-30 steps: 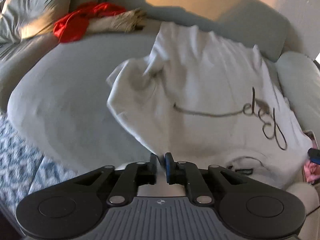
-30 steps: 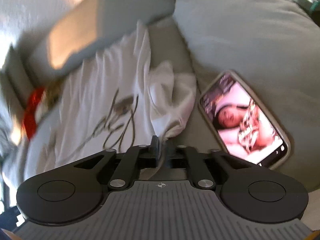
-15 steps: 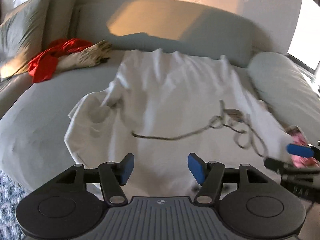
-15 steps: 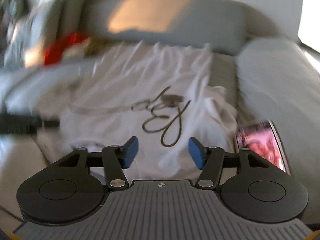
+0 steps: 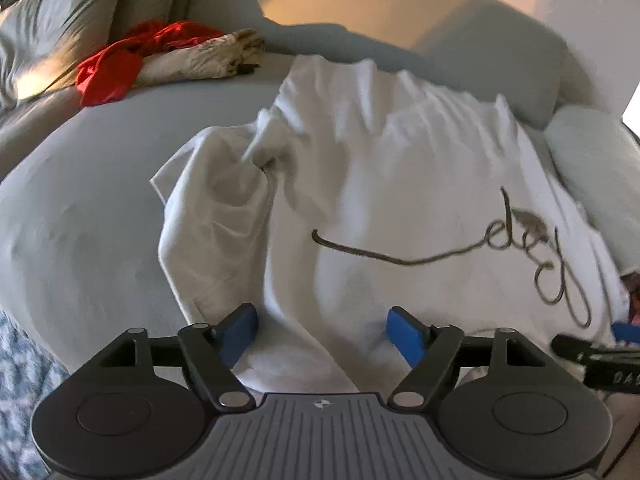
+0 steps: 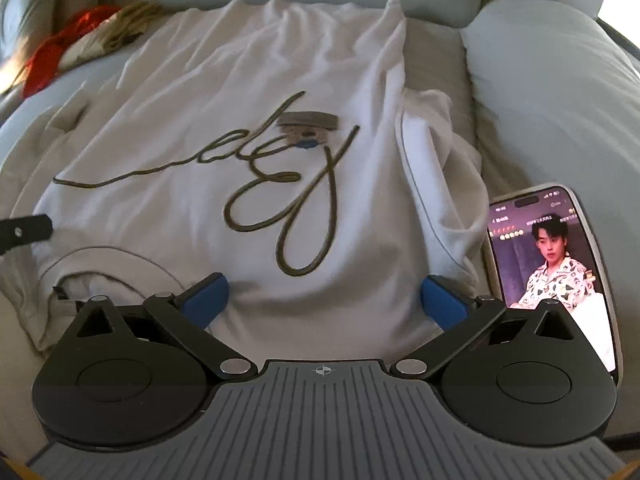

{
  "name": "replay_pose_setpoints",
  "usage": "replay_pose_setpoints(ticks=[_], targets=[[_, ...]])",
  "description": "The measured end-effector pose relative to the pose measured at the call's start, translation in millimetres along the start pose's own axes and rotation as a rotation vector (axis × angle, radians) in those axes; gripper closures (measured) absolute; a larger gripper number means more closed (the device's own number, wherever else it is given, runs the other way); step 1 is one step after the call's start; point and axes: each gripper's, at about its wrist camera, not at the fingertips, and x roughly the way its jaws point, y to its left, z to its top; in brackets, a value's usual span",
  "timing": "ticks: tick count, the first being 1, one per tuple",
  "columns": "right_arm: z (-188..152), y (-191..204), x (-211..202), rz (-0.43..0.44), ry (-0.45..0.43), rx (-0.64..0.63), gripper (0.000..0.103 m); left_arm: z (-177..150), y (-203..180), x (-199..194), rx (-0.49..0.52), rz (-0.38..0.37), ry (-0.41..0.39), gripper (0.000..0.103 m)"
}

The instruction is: Fold clothes

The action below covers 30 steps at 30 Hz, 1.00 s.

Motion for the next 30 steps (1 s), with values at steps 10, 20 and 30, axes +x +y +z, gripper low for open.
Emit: replay_pose_setpoints(ticks=[10,20,30], targets=[[-3.2,-0.3,3.0,0.008,-0.004,0.007,0.000,-2.3,-2.1,-0.9,0.022,-0.002,0.012,0.022],[-3.1,-1.4,4.3,0.010,-0.006,0.006,0.000,-1.8,-2.5,0.9,0.022,-0.003,0.015,0.021],[-2.7,-2.4,5.0,0.011,-0.008,0.007,0.000,-2.7,-1.1,1.3,0.016,-0.010,0.013,0.021]])
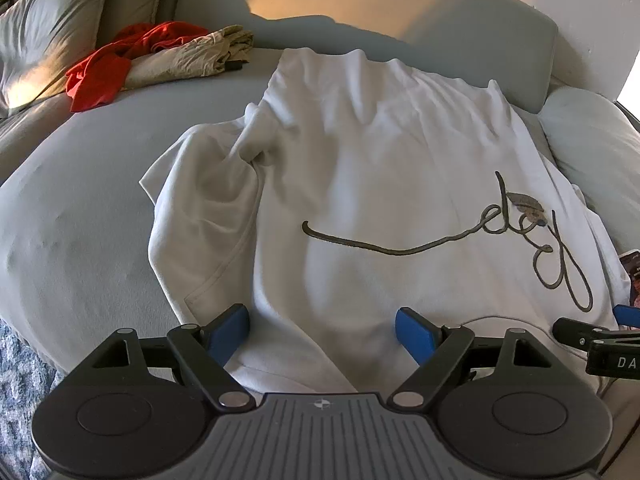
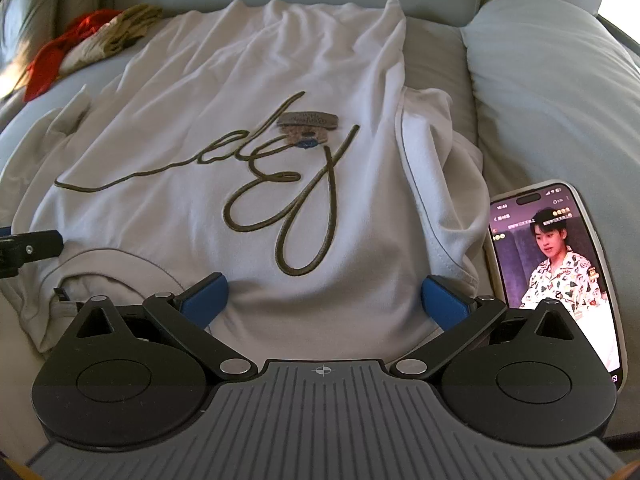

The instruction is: Fold clothes

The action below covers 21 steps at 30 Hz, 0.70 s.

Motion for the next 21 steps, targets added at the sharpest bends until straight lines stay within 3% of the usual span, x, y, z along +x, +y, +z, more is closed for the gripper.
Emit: replay_pose_setpoints(ticks=[21], targets=[[-0.2,0.8,-0.1,-0.002,-0.004,0.004,0.000,-0.1,0.7,-0.1,-0.007,-0.006,-0.002,0.020]])
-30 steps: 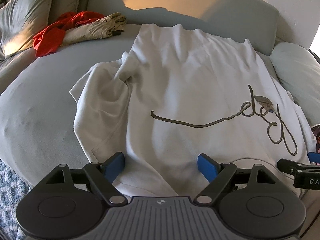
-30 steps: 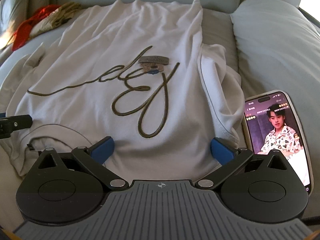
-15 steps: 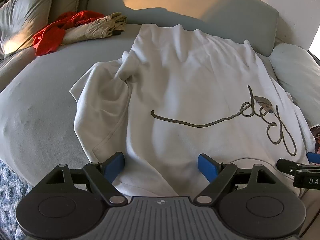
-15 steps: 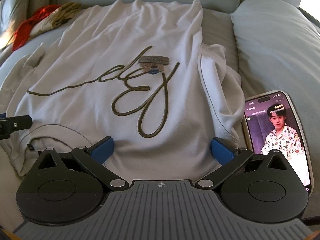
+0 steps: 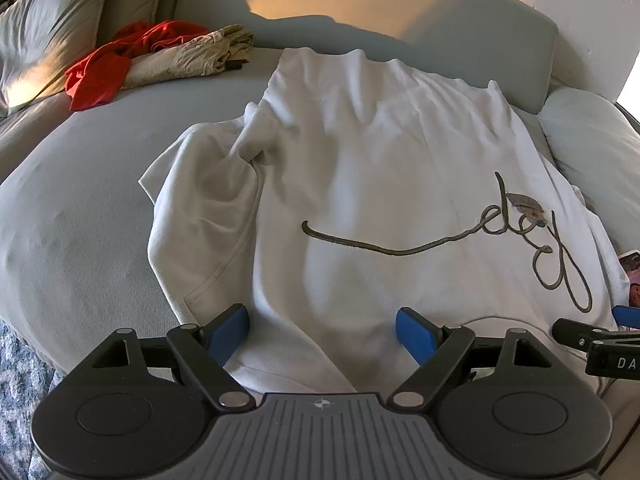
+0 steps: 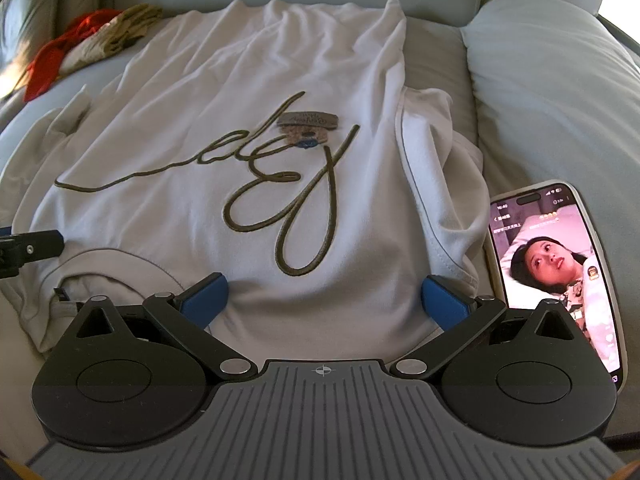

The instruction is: Fold clothes

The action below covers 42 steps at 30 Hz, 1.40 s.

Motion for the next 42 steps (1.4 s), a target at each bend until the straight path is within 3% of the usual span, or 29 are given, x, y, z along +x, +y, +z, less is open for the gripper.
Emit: replay_pose_setpoints(ticks=[40,42], targets=[[6,1,5,-0.019,-0.002,0.049,0.000,-1,-1,-4,0.001,0.013,-0.015,0.020],[7,-9,-5,0.032,-0.028,0.094,0.000,-2,0,-9,0.003,0.005,-0.034,0.020]])
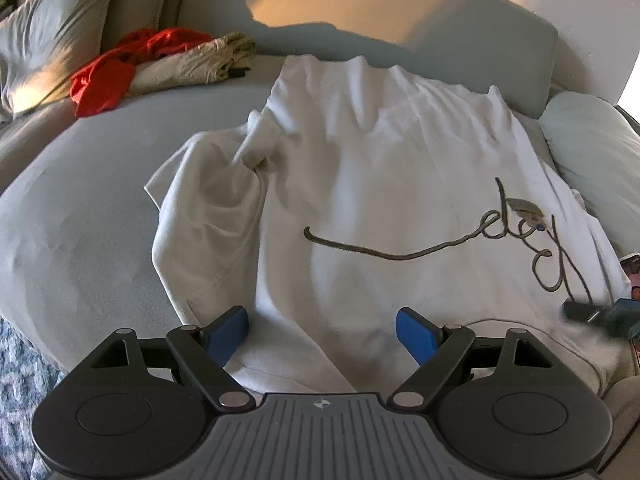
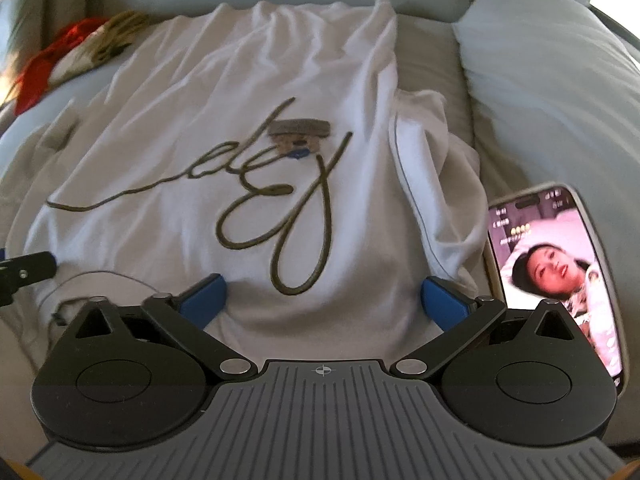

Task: Fold clothes
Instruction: 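Grasp the sweatshirt sleeve edge with the right gripper and pull it outward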

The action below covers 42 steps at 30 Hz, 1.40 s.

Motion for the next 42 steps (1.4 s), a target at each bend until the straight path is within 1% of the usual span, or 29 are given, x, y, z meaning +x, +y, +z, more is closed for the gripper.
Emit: replay_pose_setpoints(ticks=[2,3,4,6,7,8,9,10,11,13,14,15,16,17,19,20,22,23,25,28,31,35,36,37,39,40,41,42], targets=[[1,-16,-17,0.085,-0.057,0.099,0.000,-1,3,-3,-0.020,-0.026,-0.008,0.020],[0,-30,-32,0.166,-0.123,0.192,0.000,-1,4,-4,-0.035,-0.033,-0.003,0.021],[0,-41,-45,0.226,-0.203,0.255,0.000,-1,5,-5,-0.045,-0.039,0.006,0.021],[-2,-66,-75,0.319,-0.371,0.378,0.000,2,1,-9,-0.053,-0.058,0.037,0.022],[-1,-78,-86,0.364,-0.441,0.443,0.000,5,-1,-13,-0.053,-0.080,0.054,0.023],[0,-91,-96,0.411,-0.501,0.511,0.000,9,-5,-20,-0.051,-0.109,0.067,0.023],[5,-104,-100,0.458,-0.511,0.588,0.000,13,-8,-28,-0.047,-0.139,0.076,0.023],[12,-116,-102,0.482,-0.485,0.651,0.000,18,-12,-39,-0.037,-0.164,0.074,0.023],[19,-126,-104,0.486,-0.466,0.692,0.000,23,-15,-48,-0.024,-0.182,0.065,0.022],[38,-131,-110,0.333,-0.480,0.589,0.000,33,-21,-63,0.002,-0.209,0.029,0.021],[48,-134,-110,0.263,-0.472,0.538,0.000,37,-24,-67,0.009,-0.213,0.017,0.021],[58,-136,-98,0.218,-0.403,0.495,0.001,40,-27,-68,0.016,-0.213,0.007,0.021],[68,-138,-86,0.172,-0.334,0.452,0.009,43,-29,-67,0.024,-0.213,0.001,0.021],[77,-141,-72,0.142,-0.260,0.423,0.030,43,-31,-64,0.032,-0.209,0.000,0.021],[89,-156,-32,0.200,-0.071,0.485,0.054,44,-34,-55,0.033,-0.189,0.019,0.021],[94,-157,-15,0.186,0.003,0.482,0.054,42,-34,-51,0.028,-0.185,0.029,0.021],[101,-153,11,0.149,0.088,0.435,0.054,40,-33,-44,0.019,-0.186,0.050,0.021],[104,-151,21,0.147,0.110,0.427,0.054,40,-33,-42,0.014,-0.187,0.058,0.021],[110,-154,40,0.155,0.147,0.459,0.054,39,-32,-37,0.007,-0.181,0.071,0.021],[114,-155,66,0.115,0.213,0.480,0.054,39,-29,-33,-0.003,-0.172,0.081,0.021],[116,-157,87,0.077,0.258,0.461,0.056,39,-26,-28,-0.016,-0.164,0.090,0.021],[113,-163,102,0.138,0.233,0.539,0.055,36,-25,-27,-0.019,-0.157,0.094,0.021],[112,-161,103,0.144,0.229,0.530,0.056,35,-24,-28,-0.021,-0.156,0.094,0.021],[112,-157,101,0.136,0.224,0.502,0.062,34,-24,-28,-0.023,-0.155,0.095,0.021],[111,-149,97,0.121,0.212,0.452,0.072,33,-21,-28,-0.031,-0.153,0.097,0.021],[110,-148,92,0.120,0.198,0.449,0.092,33,-20,-29,-0.035,-0.151,0.095,0.021],[109,-147,86,0.119,0.182,0.445,0.100,32,-19,-31,-0.039,-0.151,0.091,0.021],[108,-145,79,0.116,0.157,0.439,0.100,32,-18,-33,-0.042,-0.151,0.084,0.021]])
